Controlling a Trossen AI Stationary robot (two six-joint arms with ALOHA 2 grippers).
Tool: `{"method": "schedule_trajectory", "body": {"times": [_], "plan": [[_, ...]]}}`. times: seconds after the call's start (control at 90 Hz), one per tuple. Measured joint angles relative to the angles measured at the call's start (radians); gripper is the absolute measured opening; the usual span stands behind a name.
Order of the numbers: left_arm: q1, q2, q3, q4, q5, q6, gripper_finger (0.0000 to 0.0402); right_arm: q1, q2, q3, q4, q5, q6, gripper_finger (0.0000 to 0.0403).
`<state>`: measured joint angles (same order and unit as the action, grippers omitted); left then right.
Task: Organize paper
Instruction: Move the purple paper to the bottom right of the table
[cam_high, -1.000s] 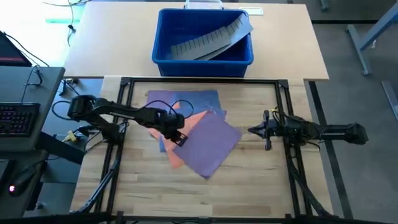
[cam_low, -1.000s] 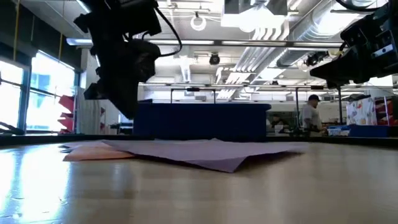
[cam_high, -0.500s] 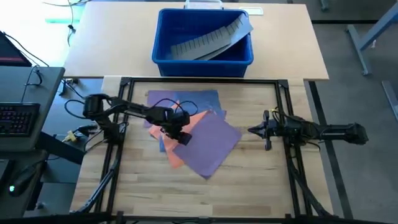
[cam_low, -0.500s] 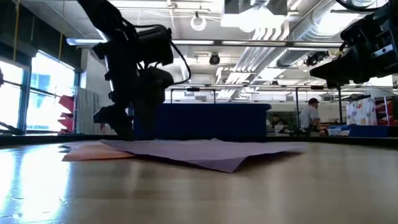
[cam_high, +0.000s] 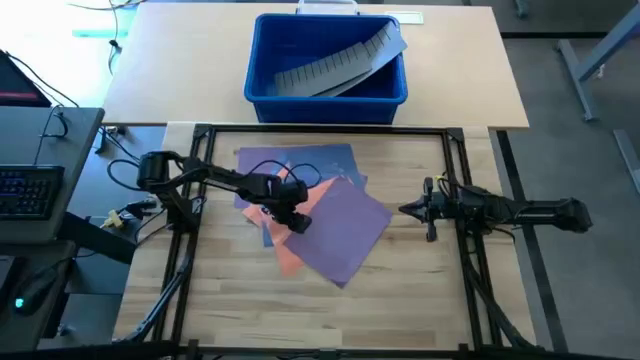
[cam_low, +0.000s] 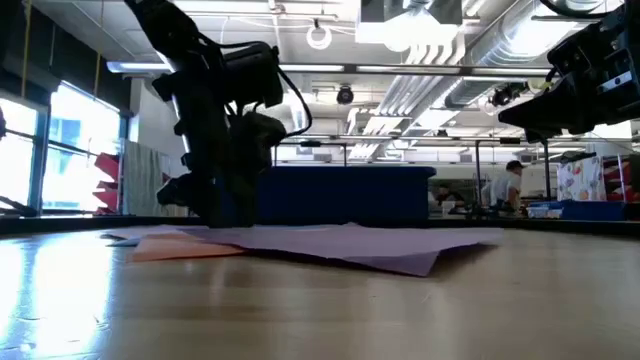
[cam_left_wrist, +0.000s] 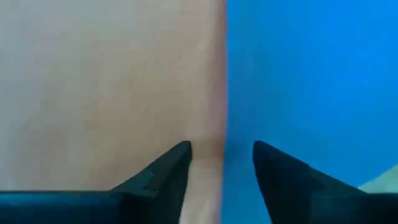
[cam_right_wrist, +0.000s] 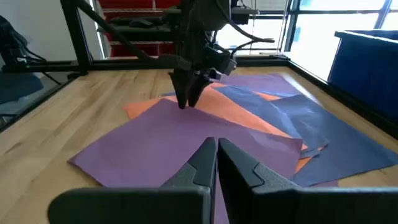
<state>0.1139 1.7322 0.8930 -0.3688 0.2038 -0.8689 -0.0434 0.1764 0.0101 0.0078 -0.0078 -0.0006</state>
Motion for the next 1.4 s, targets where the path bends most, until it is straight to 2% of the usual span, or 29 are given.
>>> {"method": "schedule_trajectory", "body": {"times": [0.3, 0.533, 0.744, 0.9, 1.056, 1.233, 1.4], "plan": [[0.001, 0.01, 0.001, -0.053, -0.032, 0.042, 0.0009, 0.0, 0.0, 0.0, 0.0, 0.0, 0.0, 0.0], [0.001, -0.134, -0.006, -0.295, -0.204, 0.033, 0.0002, 0.0, 0.0, 0.0, 0.0, 0.0, 0.0, 0.0], [-0.004, -0.213, -0.003, -0.278, -0.146, 0.086, 0.0001, 0.0, 0.0, 0.0, 0.0, 0.0, 0.0, 0.0], [-0.004, -0.187, -0.002, -0.275, -0.106, 0.16, 0.0032, 0.0, 0.0, 0.0, 0.0, 0.0, 0.0, 0.0], [-0.003, -0.168, -0.002, -0.289, -0.07, 0.183, 0.0103, 0.0, 0.0, 0.0, 0.0, 0.0, 0.0, 0.0], [-0.003, -0.169, -0.002, -0.317, -0.142, 0.182, 0.0173, 0.0, 0.001, 0.0, 0.0, 0.0, 0.0, 0.0], [-0.003, -0.149, -0.002, -0.317, -0.192, 0.183, 0.0197, 0.0, 0.001, 0.0, 0.0, 0.0, 0.0, 0.0]]}}
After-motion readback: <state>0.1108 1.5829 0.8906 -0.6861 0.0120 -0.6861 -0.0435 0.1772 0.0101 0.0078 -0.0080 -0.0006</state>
